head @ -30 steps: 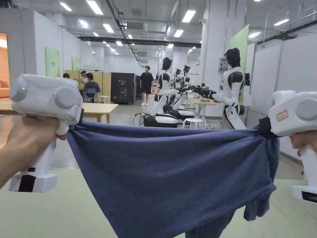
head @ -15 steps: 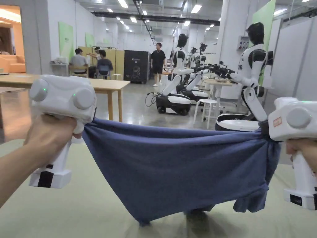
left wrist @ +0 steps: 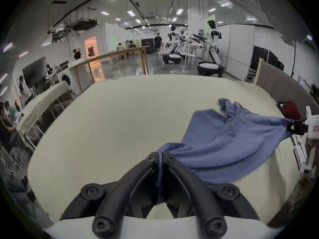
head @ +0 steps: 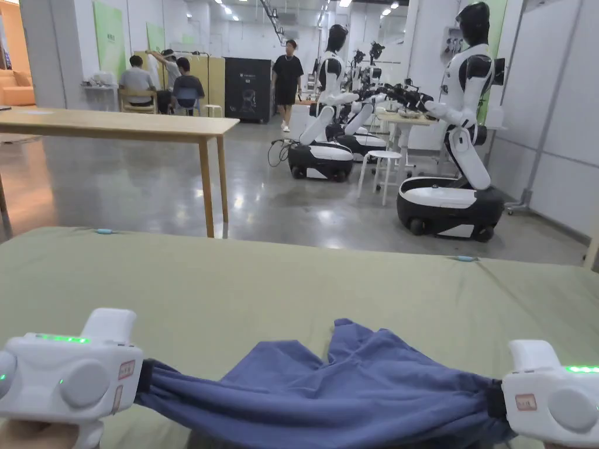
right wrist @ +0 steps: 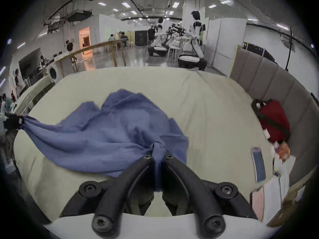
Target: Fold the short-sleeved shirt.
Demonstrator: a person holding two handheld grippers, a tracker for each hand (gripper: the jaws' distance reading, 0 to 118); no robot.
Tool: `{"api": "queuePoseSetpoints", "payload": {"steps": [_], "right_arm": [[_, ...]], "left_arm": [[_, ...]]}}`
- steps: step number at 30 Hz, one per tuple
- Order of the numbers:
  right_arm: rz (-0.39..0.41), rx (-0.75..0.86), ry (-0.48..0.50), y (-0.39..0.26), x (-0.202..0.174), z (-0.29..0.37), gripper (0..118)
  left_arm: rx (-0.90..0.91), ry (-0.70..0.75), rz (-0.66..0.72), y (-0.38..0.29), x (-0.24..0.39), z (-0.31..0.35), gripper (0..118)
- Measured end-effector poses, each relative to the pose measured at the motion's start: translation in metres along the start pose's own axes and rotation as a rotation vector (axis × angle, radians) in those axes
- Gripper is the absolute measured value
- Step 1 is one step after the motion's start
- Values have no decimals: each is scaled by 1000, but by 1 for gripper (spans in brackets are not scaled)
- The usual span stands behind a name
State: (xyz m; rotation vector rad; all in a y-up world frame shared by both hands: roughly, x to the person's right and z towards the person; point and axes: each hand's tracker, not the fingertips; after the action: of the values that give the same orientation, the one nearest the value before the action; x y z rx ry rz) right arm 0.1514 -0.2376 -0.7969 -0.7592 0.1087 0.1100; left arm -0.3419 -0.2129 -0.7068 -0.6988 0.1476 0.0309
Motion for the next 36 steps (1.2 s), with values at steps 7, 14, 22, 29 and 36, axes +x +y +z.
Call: {"api": "queuePoseSetpoints", "payload": {"steps": [7,14,22,29,36], "right_arm": [[-10,6,19,-101,-6,69,8],[-42,-5,28,-148,-4,95,8],[-118,8,71,-156,1,89,100],[-158,83,32,-148,1,106,108],[-124,131,-3,-157,-6,125,1]], "left_arm": [[-55,-39,21,-79,-13,49,2],[-106,-77,63,-119,-34,67,2],[-109,-160,112,-129,-43,58,81],[-32,-18,86,-117,-50,91,98],[-100,-68,83,-120,-64,98,0]]}}
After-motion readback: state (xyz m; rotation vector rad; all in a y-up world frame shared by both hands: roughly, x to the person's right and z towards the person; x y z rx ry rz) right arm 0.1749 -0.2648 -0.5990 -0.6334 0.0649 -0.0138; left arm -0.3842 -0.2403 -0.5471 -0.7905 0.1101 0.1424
